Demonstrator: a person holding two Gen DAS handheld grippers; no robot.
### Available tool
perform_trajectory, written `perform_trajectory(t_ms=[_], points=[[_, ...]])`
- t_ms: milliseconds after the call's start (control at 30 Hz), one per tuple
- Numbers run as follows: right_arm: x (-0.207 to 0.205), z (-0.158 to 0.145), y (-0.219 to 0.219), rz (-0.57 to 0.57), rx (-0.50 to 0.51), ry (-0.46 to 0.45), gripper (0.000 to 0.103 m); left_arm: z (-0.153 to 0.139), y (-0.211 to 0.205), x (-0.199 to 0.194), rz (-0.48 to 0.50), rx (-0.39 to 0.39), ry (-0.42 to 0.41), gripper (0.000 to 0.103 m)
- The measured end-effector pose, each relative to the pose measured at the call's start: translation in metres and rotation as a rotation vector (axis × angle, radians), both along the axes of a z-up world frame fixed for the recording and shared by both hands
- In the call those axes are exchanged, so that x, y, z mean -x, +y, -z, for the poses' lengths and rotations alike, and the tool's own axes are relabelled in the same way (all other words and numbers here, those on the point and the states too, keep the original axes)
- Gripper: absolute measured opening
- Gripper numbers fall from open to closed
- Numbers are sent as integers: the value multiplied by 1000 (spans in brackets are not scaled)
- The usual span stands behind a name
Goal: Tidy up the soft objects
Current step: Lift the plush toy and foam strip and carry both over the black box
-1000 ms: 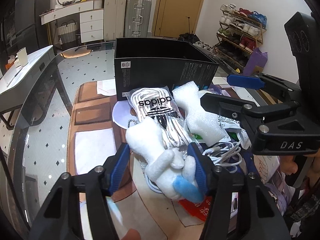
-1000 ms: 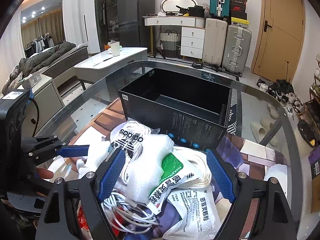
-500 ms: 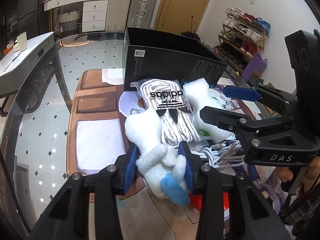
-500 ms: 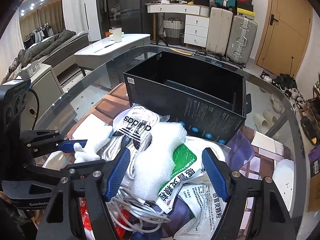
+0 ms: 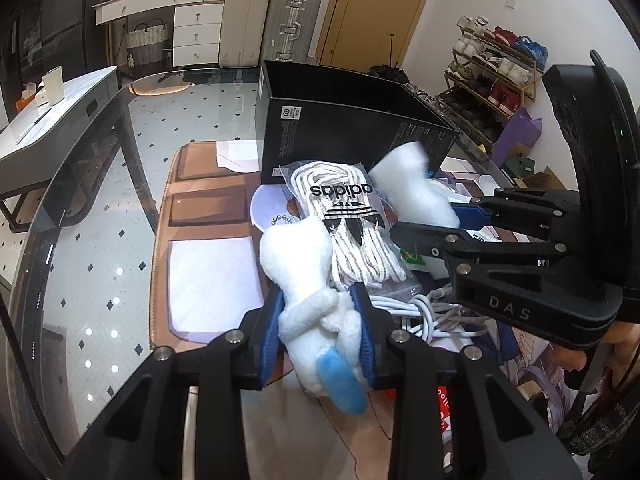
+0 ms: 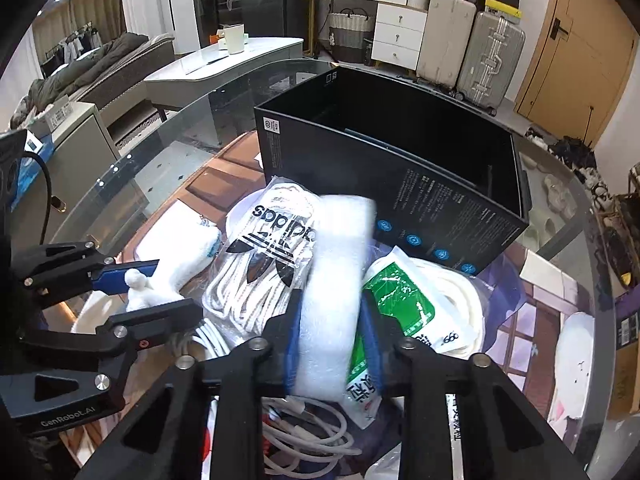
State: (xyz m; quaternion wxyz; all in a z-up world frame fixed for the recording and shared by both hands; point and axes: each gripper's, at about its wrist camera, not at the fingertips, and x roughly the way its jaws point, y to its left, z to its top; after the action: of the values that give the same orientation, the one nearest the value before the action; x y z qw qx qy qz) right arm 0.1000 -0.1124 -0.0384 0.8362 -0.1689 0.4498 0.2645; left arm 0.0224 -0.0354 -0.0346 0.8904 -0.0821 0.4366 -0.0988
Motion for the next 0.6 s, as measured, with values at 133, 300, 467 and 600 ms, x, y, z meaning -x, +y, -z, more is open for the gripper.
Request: perform_trajectory(t_ms=[133, 300, 467, 600], points=[[2, -5, -6, 5, -24, -7, 23, -4, 0, 3, -13, -17, -10, 31], [7, -20, -20, 1, -106, -13, 23, -9, 1, 6, -25, -29, -21, 31], [10, -39, -29, -13, -147, -25, 23, -13, -1, 8, -23, -48, -30, 31], [14, -48, -36, -5, -154, -42, 23, -19, -1, 5, -28, -58, -35, 31]])
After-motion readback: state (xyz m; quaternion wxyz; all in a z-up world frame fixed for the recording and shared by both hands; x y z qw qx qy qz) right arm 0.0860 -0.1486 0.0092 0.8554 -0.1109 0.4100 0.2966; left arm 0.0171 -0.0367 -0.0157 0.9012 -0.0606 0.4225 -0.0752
